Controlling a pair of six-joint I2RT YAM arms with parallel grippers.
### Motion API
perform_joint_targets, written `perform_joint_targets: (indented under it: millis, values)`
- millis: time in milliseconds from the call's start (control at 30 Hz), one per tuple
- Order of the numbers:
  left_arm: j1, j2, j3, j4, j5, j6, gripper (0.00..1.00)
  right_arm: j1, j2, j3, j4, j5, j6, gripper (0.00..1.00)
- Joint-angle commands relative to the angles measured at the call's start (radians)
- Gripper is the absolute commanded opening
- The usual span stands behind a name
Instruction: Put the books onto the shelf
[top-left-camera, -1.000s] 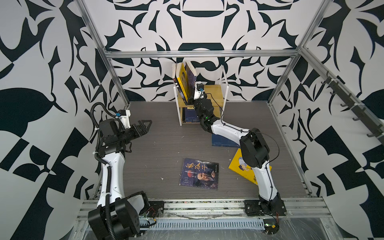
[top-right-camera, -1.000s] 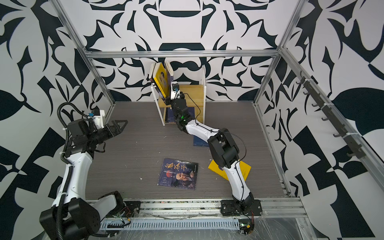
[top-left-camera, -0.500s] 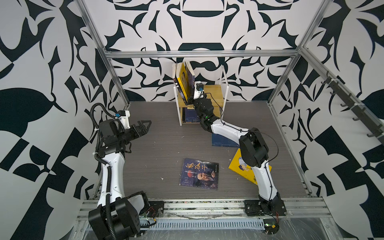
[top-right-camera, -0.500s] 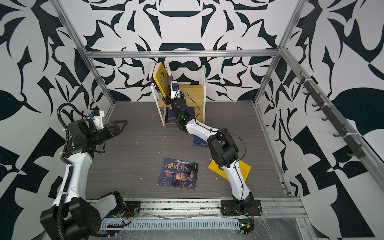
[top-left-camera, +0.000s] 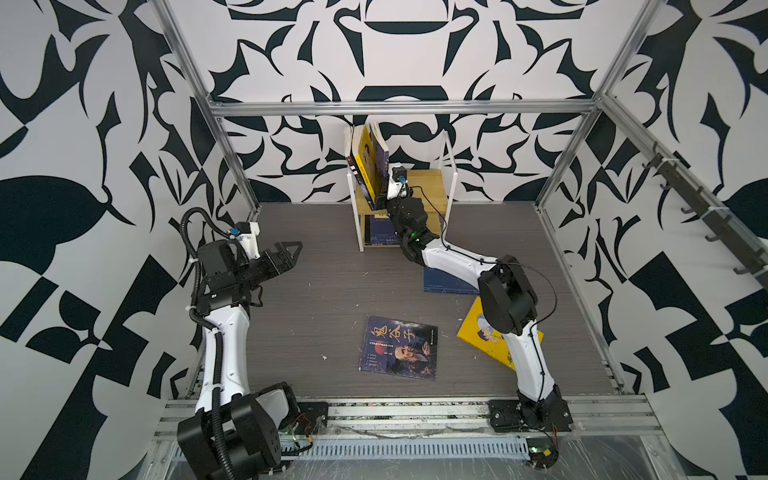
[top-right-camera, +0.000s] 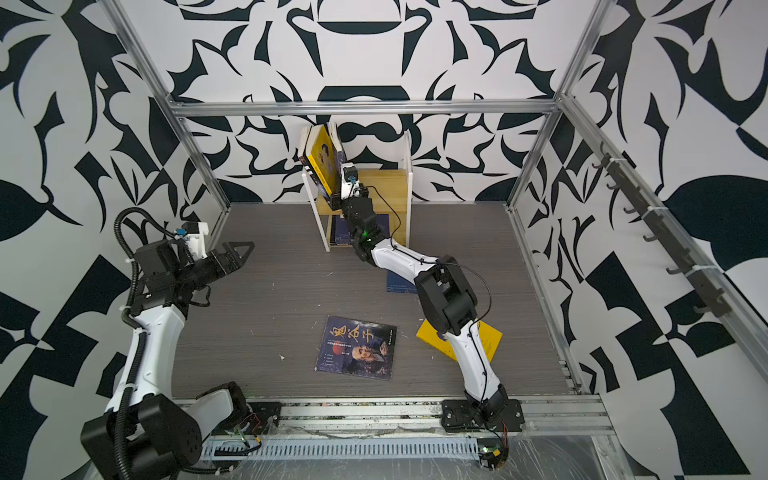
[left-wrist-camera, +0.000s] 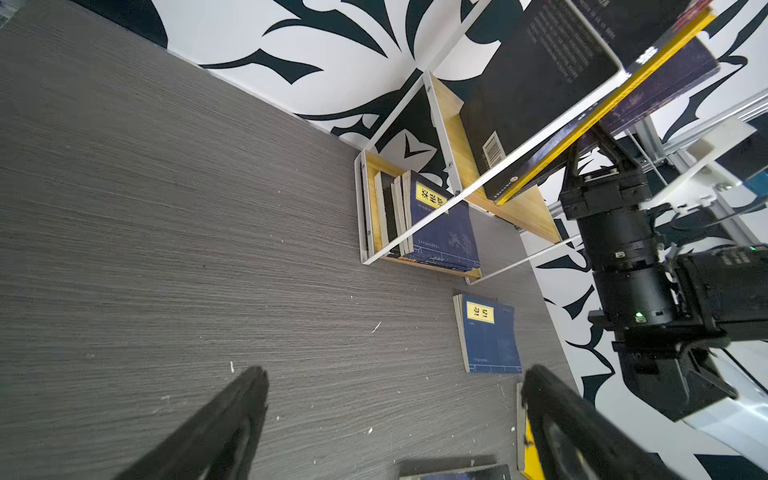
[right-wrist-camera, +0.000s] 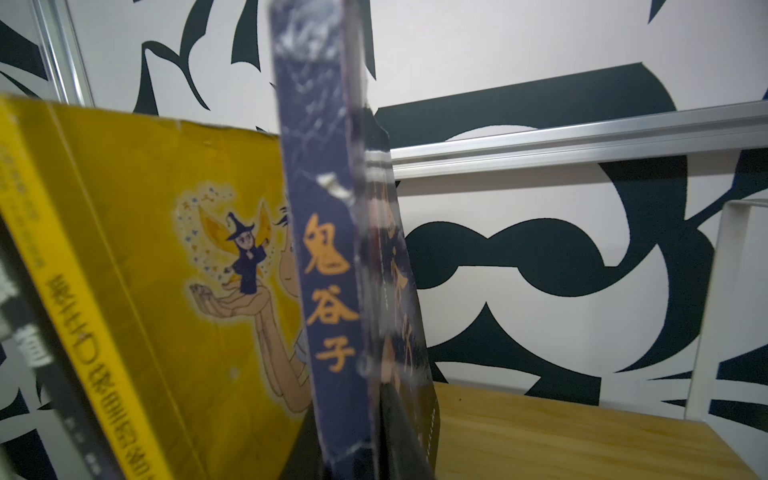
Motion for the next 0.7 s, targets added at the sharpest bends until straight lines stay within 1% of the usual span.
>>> perform_joint_targets:
  millis: [0, 133, 300, 667]
  values:
    - [0.006, -0.013, -0.01, 0.017, 0.014, -0.008, 1.0, 0.014, -0.044, -0.021, -0.021, -0.017, 0.019, 0.16]
    - [0.005, -0.016, -0.012, 0.016, 0.014, -0.007, 1.0, 0.018, -0.045, -0.018, -0.022, -0.015, 0.02, 0.13]
    - [0.005, -0.019, -0.015, 0.017, 0.014, -0.007, 1.0, 0.018, -0.045, -0.017, -0.026, -0.019, 0.019, 0.13]
    - [0.005, -0.022, -0.024, 0.022, 0.014, -0.008, 1.0, 0.029, -0.083, -0.053, -0.026, -0.035, 0.001, 0.29]
